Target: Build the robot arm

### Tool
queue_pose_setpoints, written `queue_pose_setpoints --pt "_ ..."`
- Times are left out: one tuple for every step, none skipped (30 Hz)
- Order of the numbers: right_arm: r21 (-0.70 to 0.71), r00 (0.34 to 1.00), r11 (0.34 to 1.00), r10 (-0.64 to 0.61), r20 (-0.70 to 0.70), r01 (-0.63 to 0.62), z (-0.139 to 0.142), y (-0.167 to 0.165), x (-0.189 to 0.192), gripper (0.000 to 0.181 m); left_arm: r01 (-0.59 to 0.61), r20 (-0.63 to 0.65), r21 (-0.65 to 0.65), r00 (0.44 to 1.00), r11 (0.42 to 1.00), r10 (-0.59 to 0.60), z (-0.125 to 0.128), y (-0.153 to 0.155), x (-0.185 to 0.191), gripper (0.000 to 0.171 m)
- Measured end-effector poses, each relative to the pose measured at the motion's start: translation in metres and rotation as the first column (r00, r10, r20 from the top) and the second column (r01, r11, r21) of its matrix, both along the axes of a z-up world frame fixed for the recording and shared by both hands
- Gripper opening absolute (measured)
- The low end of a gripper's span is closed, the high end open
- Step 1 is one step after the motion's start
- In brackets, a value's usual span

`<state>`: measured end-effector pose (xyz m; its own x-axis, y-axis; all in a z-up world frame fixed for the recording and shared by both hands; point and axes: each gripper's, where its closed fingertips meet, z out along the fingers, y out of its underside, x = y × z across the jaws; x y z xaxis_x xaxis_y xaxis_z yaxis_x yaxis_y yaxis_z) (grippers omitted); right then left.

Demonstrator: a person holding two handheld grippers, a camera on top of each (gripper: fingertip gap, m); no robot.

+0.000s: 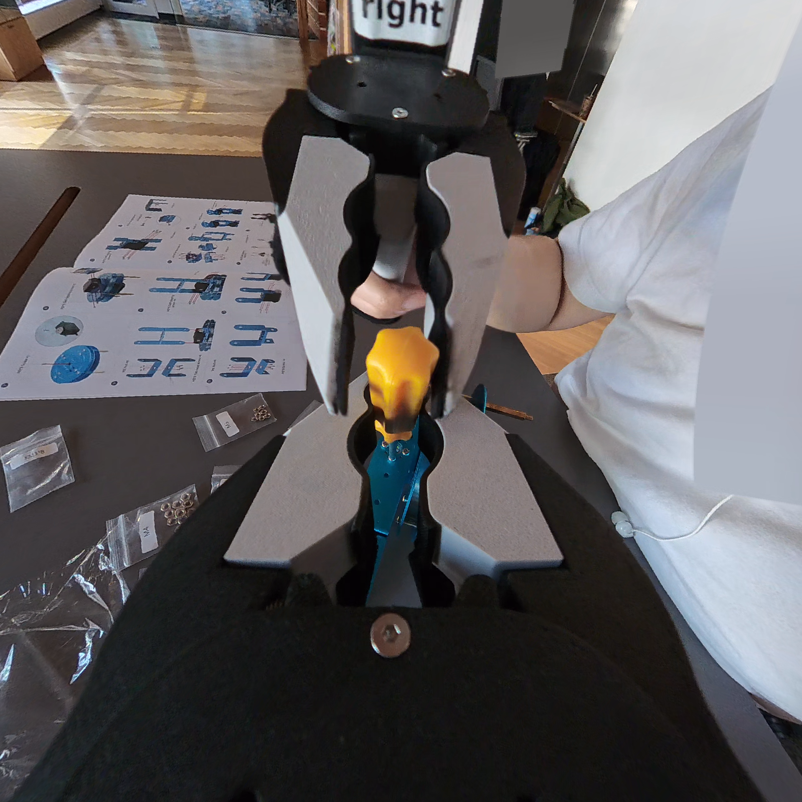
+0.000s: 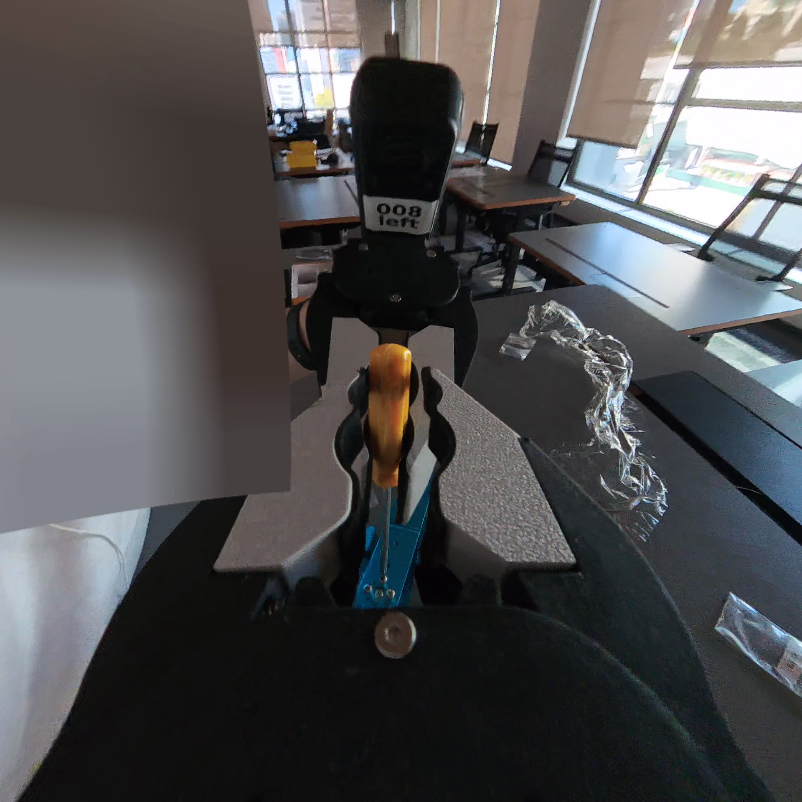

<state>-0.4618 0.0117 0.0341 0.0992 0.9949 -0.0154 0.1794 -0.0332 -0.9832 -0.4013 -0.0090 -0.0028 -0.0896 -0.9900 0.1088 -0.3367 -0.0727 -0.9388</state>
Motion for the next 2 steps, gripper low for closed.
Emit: queue_pose_setpoints --pt "-0.007 0.999 0.999 0.032 0.026 -0.032 -0.0035 -0.0022 -0.001 0.019 0.0 -0.003 0.0 1.0 1.0 0.0 -0.0002 -0.0001 -0.0002 0.012" --pt "-0.006 0.998 0.999 0.043 0.037 -0.043 -0.0047 -0.0041 -0.0019 0.017 -0.002 -0.005 0.004 1.0 1.0 0.002 -0.0004 0.0003 -0.0006 0.012"
